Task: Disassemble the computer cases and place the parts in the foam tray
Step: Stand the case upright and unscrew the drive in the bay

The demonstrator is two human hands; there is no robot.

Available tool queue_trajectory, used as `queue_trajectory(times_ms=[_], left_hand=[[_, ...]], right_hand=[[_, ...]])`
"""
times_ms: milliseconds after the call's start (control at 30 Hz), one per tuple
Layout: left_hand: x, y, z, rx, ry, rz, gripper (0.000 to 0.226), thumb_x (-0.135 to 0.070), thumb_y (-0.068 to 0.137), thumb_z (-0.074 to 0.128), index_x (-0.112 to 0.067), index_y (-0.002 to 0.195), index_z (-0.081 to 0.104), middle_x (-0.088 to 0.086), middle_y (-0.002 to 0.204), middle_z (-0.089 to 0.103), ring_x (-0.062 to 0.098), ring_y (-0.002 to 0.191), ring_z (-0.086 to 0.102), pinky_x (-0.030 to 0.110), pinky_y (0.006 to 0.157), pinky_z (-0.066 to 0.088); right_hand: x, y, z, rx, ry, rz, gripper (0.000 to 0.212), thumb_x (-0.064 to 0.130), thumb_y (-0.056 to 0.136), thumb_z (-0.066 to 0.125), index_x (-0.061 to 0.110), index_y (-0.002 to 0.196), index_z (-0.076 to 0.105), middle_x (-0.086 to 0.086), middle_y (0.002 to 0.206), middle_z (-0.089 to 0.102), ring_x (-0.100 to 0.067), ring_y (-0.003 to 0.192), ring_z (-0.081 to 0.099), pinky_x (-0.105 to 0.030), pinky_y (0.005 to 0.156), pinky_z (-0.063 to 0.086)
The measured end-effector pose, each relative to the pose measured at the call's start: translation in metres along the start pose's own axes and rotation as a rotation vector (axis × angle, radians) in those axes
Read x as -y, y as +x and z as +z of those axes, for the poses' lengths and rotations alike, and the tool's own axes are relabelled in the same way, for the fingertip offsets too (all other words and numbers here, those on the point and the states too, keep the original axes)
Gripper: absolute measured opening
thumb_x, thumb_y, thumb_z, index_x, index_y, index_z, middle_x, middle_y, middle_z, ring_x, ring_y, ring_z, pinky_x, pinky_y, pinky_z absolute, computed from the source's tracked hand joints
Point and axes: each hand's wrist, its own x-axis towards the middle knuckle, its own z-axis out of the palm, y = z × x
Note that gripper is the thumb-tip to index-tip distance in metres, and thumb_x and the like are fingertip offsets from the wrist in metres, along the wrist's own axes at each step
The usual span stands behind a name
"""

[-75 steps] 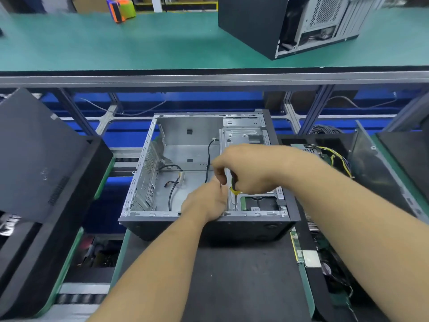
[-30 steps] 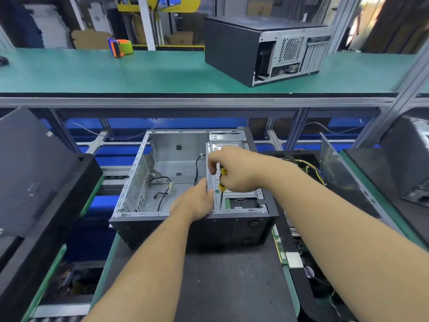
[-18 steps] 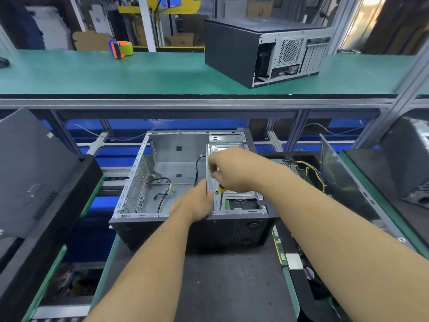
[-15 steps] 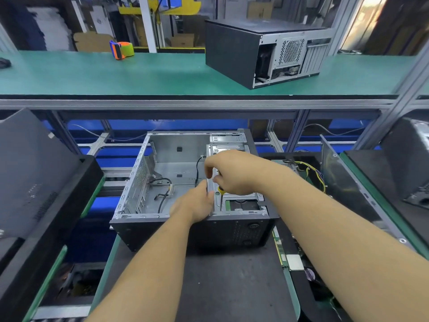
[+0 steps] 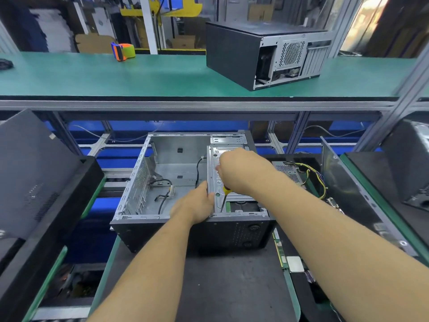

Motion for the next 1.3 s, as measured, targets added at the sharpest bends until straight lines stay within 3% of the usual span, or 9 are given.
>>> queue_trajectory(times_ms=[100,200,300,500,667,800,933,1100,1300], left_hand=[[-0.001,-0.001,-0.001,-0.005,0.002,0.005,0.037,-0.041,0.106,0.034,-0.028,0.14,0.042,0.002,0.132,0.063,0.025,0.108,0.057,0.045,0.096,0.048],[-0.001,-0.001,-0.002,-0.001,0.022,0.001,0.032,-0.043,0.105,0.032,-0.029,0.13,0.045,0.001,0.127,0.064,0.027,0.106,0.058,0.048,0.096,0.05],[-0.001,-0.003,-0.003,-0.001,0.035,0.007,0.027,-0.044,0.104,0.032,-0.031,0.124,0.046,-0.001,0.123,0.065,0.026,0.104,0.058,0.048,0.095,0.049],[0.0,-0.001,-0.001,0.001,0.027,0.004,0.034,-0.044,0.105,0.032,-0.029,0.132,0.045,0.001,0.128,0.064,0.027,0.11,0.059,0.047,0.098,0.048],[-0.001,0.0,-0.001,-0.001,0.002,0.004,0.039,-0.044,0.106,0.032,-0.031,0.141,0.041,0.0,0.135,0.062,0.027,0.115,0.057,0.046,0.099,0.047],[-0.002,-0.002,-0.002,0.004,0.02,-0.003,0.034,-0.042,0.105,0.031,-0.029,0.133,0.045,0.001,0.129,0.064,0.027,0.108,0.057,0.046,0.095,0.049],[-0.003,-0.002,-0.003,0.01,0.021,-0.001,0.038,-0.038,0.104,0.033,-0.029,0.141,0.041,0.001,0.134,0.062,0.026,0.111,0.056,0.045,0.095,0.047],[-0.003,-0.001,-0.002,0.011,0.013,-0.013,0.039,-0.04,0.105,0.031,-0.029,0.141,0.043,0.003,0.127,0.064,0.026,0.107,0.058,0.045,0.095,0.049],[-0.003,-0.001,-0.002,0.006,0.016,-0.044,0.035,-0.045,0.105,0.029,-0.028,0.13,0.048,-0.001,0.123,0.064,0.024,0.101,0.058,0.044,0.091,0.049]], right_hand=[[-0.002,-0.001,-0.004,0.046,0.014,-0.113,0.006,0.011,0.098,0.049,0.015,0.094,0.052,-0.005,0.086,0.055,-0.02,0.069,0.051,-0.035,0.061,0.045],[-0.003,-0.002,-0.007,0.088,0.084,-0.202,0.013,0.008,0.096,0.052,0.019,0.103,0.053,-0.001,0.103,0.054,-0.019,0.087,0.052,-0.029,0.068,0.041],[-0.005,-0.006,-0.012,0.158,0.17,-0.243,0.022,0.007,0.094,0.056,0.023,0.109,0.055,0.008,0.095,0.039,-0.005,0.077,0.043,-0.018,0.058,0.029],[-0.001,-0.007,-0.009,0.143,0.112,-0.056,0.016,0.035,0.103,0.045,0.019,0.101,0.047,-0.004,0.099,0.042,-0.025,0.082,0.051,-0.034,0.068,0.039],[0.0,-0.002,-0.003,0.025,-0.091,-0.091,0.012,0.015,0.101,0.046,0.013,0.09,0.05,-0.003,0.074,0.045,-0.027,0.074,0.053,-0.032,0.058,0.039],[0.0,-0.005,-0.005,0.062,-0.008,-0.223,0.011,0.012,0.096,0.054,0.016,0.106,0.055,-0.003,0.101,0.055,-0.022,0.084,0.052,-0.03,0.064,0.039],[-0.003,-0.009,-0.011,0.185,0.174,-0.261,0.026,0.008,0.092,0.057,0.025,0.111,0.054,0.003,0.104,0.039,-0.007,0.075,0.043,-0.021,0.058,0.029],[-0.003,-0.01,-0.009,0.133,0.097,-0.068,0.027,0.043,0.103,0.044,0.017,0.097,0.046,-0.002,0.092,0.045,-0.022,0.077,0.051,-0.034,0.061,0.037],[-0.005,-0.005,-0.003,0.041,-0.006,-0.133,0.003,0.018,0.101,0.048,0.018,0.099,0.046,-0.004,0.09,0.053,-0.02,0.071,0.049,-0.034,0.059,0.043]])
